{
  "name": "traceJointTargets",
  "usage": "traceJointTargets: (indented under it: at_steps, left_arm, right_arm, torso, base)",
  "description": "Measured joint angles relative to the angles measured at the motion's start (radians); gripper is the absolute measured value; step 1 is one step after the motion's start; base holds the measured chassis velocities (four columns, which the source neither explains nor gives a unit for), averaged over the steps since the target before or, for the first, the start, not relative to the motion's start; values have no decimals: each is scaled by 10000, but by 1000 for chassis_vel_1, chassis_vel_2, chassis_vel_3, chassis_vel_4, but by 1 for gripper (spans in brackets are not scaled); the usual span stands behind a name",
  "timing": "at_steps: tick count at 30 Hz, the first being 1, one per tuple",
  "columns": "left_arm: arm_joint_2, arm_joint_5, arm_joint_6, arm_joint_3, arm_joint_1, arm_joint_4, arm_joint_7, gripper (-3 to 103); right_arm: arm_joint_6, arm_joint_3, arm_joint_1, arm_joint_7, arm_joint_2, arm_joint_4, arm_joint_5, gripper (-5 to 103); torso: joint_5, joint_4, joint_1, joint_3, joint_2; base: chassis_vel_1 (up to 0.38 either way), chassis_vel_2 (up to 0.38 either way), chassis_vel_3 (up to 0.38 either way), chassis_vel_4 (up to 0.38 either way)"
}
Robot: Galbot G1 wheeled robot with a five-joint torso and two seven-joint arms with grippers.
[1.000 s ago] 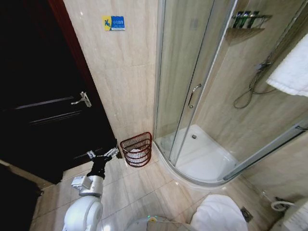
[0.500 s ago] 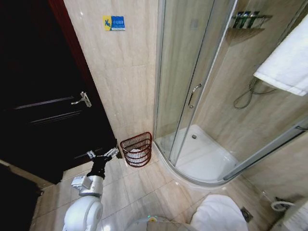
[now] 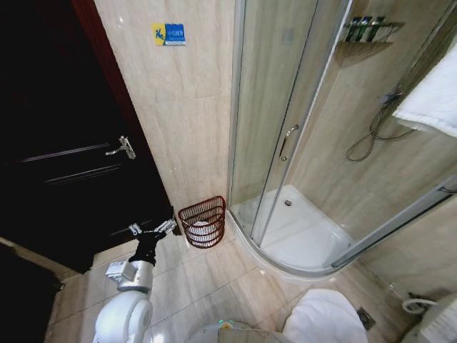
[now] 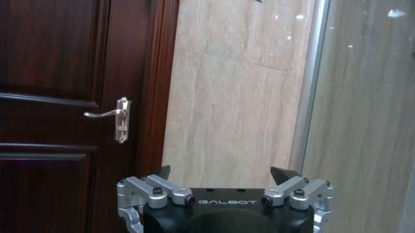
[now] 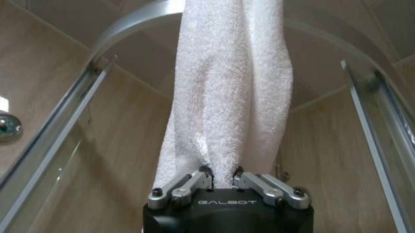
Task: Discard the used towel into the hamper.
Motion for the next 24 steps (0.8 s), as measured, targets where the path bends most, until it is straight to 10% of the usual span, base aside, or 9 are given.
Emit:
traceJointTargets:
  at_steps: [24]
  left_arm:
    - [0,0,0,0,0,0,0,100]
  right_arm:
    - [162,-465,-70,-1105,2283,2199,-1386,12]
  torso:
    - [-8,0,-1,-2,1]
  base:
    - [0,0,0,0]
